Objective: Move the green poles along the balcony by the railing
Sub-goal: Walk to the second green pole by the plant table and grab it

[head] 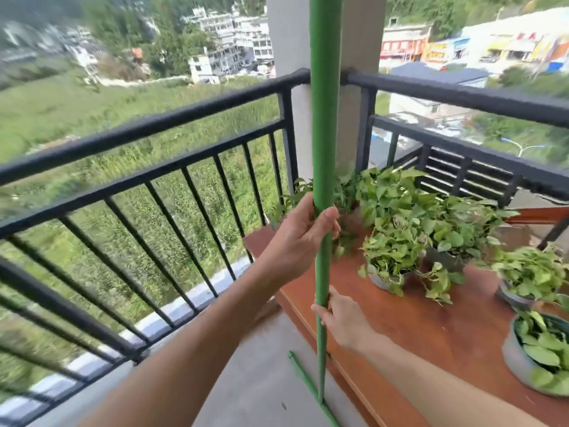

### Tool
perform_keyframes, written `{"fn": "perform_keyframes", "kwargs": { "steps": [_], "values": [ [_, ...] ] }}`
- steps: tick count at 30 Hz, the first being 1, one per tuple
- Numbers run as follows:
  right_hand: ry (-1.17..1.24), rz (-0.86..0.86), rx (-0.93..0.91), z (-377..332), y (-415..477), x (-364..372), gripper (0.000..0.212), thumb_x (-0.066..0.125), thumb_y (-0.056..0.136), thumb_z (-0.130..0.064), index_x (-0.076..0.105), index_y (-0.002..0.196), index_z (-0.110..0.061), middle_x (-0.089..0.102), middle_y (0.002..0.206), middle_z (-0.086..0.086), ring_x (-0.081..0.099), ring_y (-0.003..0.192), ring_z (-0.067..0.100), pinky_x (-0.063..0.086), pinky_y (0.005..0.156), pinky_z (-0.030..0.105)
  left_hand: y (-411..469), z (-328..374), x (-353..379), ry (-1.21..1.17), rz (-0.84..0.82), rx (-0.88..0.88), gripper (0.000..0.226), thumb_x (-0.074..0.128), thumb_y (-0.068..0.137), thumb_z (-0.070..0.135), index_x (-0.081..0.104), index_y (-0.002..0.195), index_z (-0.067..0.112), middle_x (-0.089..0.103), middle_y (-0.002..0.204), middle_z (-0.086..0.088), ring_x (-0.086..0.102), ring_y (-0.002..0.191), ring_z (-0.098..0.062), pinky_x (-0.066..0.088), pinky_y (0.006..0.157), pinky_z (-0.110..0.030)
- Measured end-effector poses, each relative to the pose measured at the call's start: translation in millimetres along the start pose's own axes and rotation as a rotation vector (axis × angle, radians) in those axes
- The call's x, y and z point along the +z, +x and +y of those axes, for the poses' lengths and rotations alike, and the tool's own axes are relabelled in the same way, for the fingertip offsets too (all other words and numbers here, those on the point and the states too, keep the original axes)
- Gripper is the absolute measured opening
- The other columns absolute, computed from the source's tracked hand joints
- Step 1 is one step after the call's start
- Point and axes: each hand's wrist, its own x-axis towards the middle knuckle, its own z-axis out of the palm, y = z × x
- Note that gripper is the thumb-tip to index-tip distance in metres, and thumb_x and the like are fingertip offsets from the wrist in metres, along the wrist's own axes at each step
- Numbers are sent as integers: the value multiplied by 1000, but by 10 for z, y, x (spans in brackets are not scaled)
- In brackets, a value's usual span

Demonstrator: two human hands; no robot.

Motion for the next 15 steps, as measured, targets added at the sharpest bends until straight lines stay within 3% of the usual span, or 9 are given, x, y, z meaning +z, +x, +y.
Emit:
{"fn": "perform_keyframes", "kwargs": {
  "steps": [4, 7, 10, 15],
  "values": [
    [-2, -1, -64, -284, 515, 116, 18, 55, 92, -33, 51, 93, -15, 70, 80, 8, 66, 77, 31, 53, 73, 44, 254, -98, -382, 9, 103, -75, 18, 42, 98, 26, 50, 99, 10, 61, 88, -8, 63, 95, -35, 55, 88, -42],
    [1, -10, -78, -514, 874, 219, 18, 55, 92, -34, 49, 93, -17, 67, 78, 6, 66, 78, 33, 53, 72, 43, 442, -178, -667, 12, 177, -130, 11, 41, 98, 26, 49, 93, 20, 62, 95, -13, 63, 95, -28, 53, 86, -36],
    [-1, -18, -64, -702, 1213, 329, 18, 54, 92, -34, 50, 94, -16, 69, 83, 7, 67, 80, 32, 51, 72, 40, 660, -311, -950, 28, 201, -169, 11, 41, 98, 25, 49, 92, 20, 63, 108, -24, 62, 103, -32, 51, 82, -30],
    [12, 13, -32, -914, 1793, 433, 17, 54, 93, -33, 50, 94, -17, 68, 80, 4, 68, 78, 29, 51, 73, 38, 1100, -608, -1348, 75, 203, -185, 18, 43, 98, 31, 51, 103, 16, 65, 106, -16, 63, 105, -31, 51, 90, -41]
  ]
}}
